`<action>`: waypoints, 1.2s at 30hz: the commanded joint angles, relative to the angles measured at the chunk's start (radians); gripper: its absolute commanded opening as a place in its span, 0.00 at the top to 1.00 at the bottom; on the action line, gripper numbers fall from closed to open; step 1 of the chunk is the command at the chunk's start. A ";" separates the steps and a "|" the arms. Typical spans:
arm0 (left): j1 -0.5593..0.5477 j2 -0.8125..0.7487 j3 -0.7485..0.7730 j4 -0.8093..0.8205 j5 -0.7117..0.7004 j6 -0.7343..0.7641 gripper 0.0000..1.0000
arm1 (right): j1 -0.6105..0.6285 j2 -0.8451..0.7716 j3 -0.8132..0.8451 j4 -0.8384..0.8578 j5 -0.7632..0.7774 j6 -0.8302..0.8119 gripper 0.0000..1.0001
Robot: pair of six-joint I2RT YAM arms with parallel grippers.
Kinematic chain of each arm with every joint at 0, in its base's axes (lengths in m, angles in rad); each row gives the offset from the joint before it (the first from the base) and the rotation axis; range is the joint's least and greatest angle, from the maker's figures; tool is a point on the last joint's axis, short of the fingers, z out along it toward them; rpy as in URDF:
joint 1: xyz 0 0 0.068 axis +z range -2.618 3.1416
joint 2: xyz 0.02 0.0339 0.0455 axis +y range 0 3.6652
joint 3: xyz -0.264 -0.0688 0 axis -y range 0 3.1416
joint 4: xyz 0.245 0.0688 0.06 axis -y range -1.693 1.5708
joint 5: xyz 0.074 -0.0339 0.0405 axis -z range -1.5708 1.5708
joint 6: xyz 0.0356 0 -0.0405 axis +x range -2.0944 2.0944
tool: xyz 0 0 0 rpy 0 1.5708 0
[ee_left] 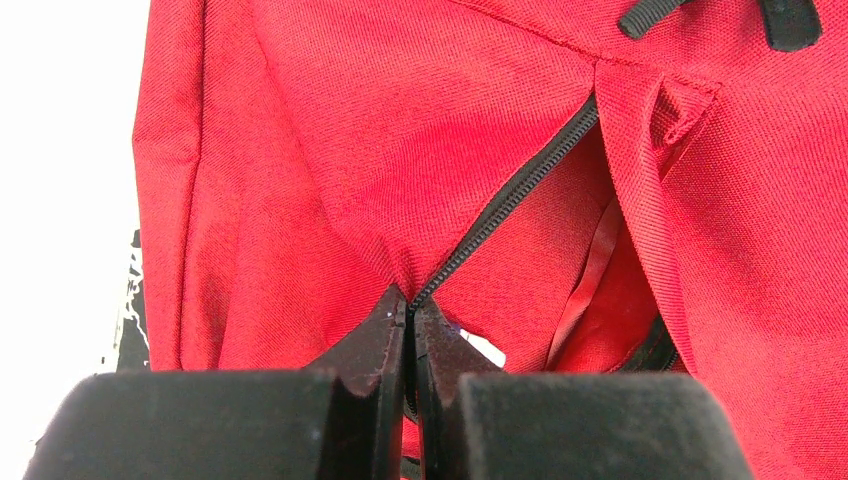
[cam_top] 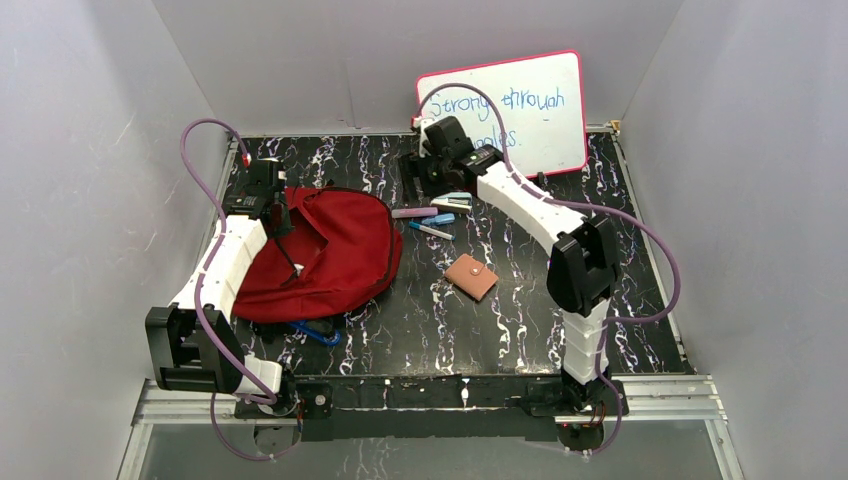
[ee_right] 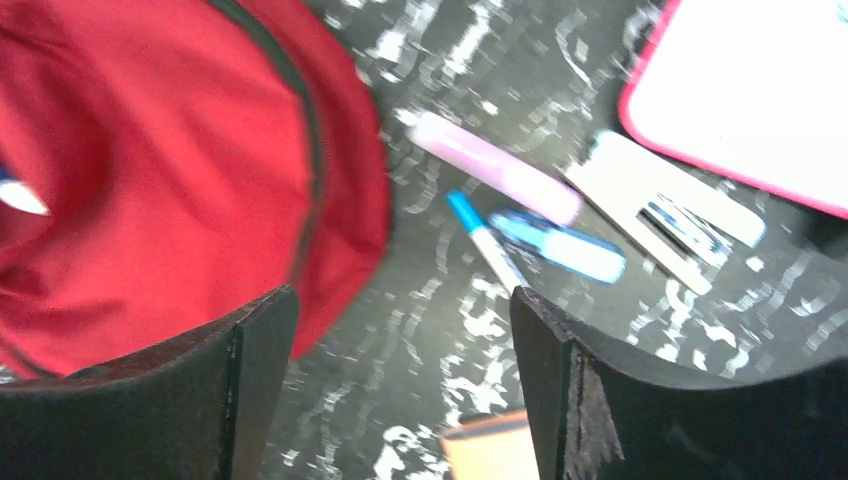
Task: Pack the student bag
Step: Place the stationery in the student bag, then pick up the stationery from the center of the board.
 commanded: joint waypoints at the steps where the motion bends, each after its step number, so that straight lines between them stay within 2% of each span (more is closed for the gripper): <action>1: 0.008 -0.028 0.021 -0.016 -0.004 -0.005 1.00 | -0.066 -0.069 -0.101 -0.049 0.077 -0.113 0.09; 6: 0.008 -0.030 0.017 -0.015 -0.002 -0.003 1.00 | -0.090 -0.027 -0.121 -0.050 0.071 -0.264 0.13; 11: 0.008 -0.024 0.027 -0.016 0.017 0.000 1.00 | -0.088 -0.040 -0.181 0.131 -0.076 -0.431 0.06; 22: 0.008 -0.041 0.023 -0.021 0.018 0.006 1.00 | -0.077 0.164 0.023 0.110 -0.230 -0.698 0.14; 29: 0.008 -0.041 0.023 -0.023 0.019 0.006 1.00 | -0.057 0.318 0.198 0.039 -0.249 -0.773 0.27; 36: 0.008 -0.039 0.022 -0.023 0.014 0.009 1.00 | -0.034 0.438 0.313 -0.022 -0.225 -0.807 0.32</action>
